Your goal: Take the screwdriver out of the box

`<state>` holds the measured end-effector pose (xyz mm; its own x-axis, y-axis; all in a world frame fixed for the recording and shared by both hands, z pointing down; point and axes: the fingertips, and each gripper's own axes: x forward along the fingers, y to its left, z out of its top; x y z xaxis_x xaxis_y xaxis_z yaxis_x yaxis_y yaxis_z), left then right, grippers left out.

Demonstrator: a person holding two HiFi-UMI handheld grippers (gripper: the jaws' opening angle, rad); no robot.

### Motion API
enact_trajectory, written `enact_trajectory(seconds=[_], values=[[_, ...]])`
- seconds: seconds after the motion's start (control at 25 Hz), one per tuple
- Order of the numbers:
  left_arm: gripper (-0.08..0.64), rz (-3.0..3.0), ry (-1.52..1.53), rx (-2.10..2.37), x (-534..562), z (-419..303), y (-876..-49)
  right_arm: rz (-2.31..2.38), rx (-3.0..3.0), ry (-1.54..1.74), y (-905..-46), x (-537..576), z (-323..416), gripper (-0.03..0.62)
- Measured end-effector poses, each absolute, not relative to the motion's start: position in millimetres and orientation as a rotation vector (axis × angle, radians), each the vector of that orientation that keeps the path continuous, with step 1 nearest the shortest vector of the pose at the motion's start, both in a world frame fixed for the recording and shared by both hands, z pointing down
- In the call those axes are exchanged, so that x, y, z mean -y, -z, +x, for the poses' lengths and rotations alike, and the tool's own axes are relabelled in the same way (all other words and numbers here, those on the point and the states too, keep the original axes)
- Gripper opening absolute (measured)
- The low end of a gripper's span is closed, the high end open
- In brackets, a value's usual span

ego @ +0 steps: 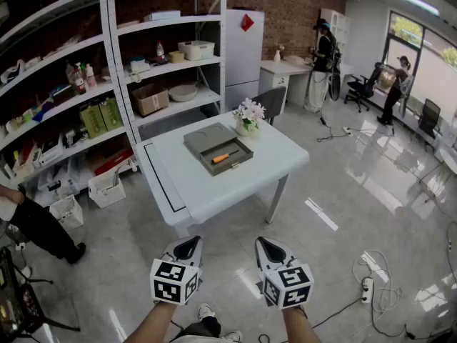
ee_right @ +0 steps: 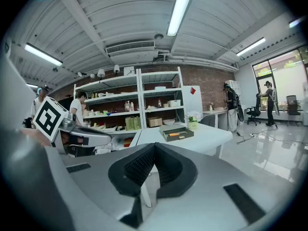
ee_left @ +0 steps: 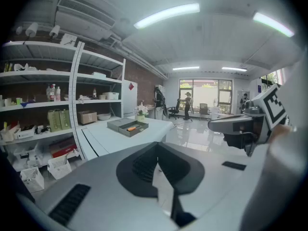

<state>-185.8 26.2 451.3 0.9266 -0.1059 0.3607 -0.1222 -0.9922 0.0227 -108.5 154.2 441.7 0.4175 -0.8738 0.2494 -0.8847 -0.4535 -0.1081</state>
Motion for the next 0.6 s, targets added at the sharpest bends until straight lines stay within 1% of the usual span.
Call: enact_trajectory(seconds=[0.32,0.6], values=[[0.003,3.023,-0.573,0.176,-18.1,-172.5,-458.4,2.588,1.619,-0.418,-448.3,-138.0,-95.9,0.006],[0.003,3.022,-0.578,0.159,7.1,-137.0,-464.7,2.575,1.614,-0.414,-452.0,-112.5,-64.1,0.012]])
